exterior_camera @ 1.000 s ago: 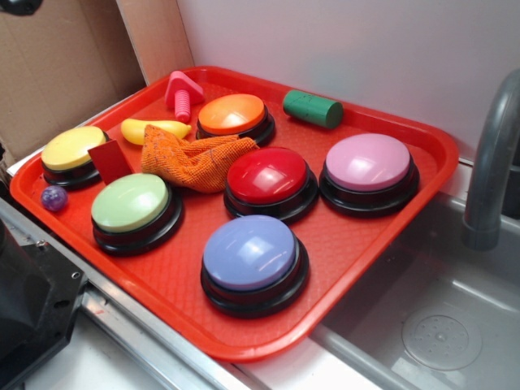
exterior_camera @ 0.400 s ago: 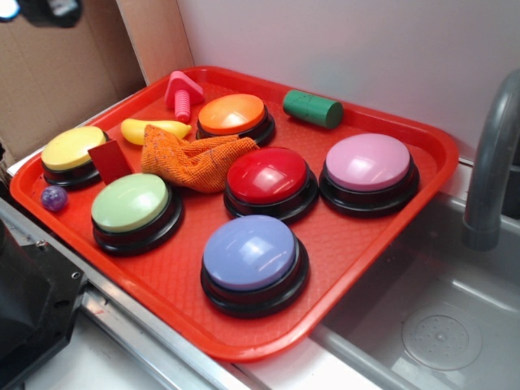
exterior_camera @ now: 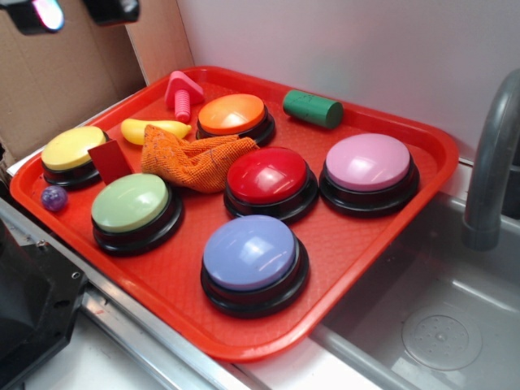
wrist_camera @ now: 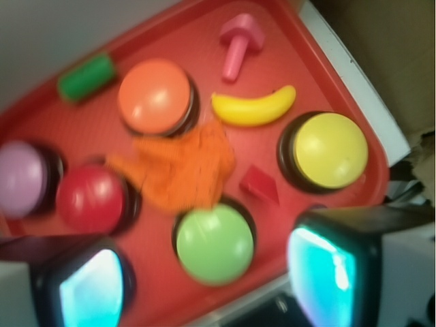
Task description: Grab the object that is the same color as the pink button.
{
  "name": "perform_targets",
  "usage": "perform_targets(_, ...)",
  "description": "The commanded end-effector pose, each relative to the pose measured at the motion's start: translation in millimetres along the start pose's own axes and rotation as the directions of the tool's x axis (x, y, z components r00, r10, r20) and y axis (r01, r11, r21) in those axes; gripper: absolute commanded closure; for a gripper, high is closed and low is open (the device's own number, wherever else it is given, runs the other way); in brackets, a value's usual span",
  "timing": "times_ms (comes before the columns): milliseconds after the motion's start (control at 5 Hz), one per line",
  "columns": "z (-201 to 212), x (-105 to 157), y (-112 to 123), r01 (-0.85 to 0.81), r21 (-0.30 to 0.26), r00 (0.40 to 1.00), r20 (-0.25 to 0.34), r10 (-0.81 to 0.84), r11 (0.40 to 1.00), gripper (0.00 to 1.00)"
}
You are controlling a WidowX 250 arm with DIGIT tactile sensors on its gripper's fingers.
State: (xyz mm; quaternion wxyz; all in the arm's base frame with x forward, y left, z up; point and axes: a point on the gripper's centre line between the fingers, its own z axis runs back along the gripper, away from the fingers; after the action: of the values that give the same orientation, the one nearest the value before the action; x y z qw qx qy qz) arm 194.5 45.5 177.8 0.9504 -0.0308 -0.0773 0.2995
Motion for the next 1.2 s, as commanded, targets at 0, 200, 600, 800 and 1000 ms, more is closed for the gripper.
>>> perform_targets(0, -24.7, 67.1, 27.1, -0.246, 0.019, 0.965, 0.1, 0.243, 0.969, 0.0)
perform_targets(200, -45.4, 89.8, 33.9, -0.314, -0.005, 0.941, 0.134, 0.312, 0.949, 0.0)
perform_targets(600, -106.0, 132.8, 39.4, -0.426, 0.022, 0.889, 0.197, 0.414, 0.904, 0.0)
perform_targets(800, -129.8, 137.9, 33.0, -0.438, 0.017, 0.878, 0.224, 0.424, 0.899, 0.0)
perform_targets(1000, -145.1, 134.4, 24.9, -0.404, 0.008, 0.894, 0.217, 0.393, 0.915, 0.0)
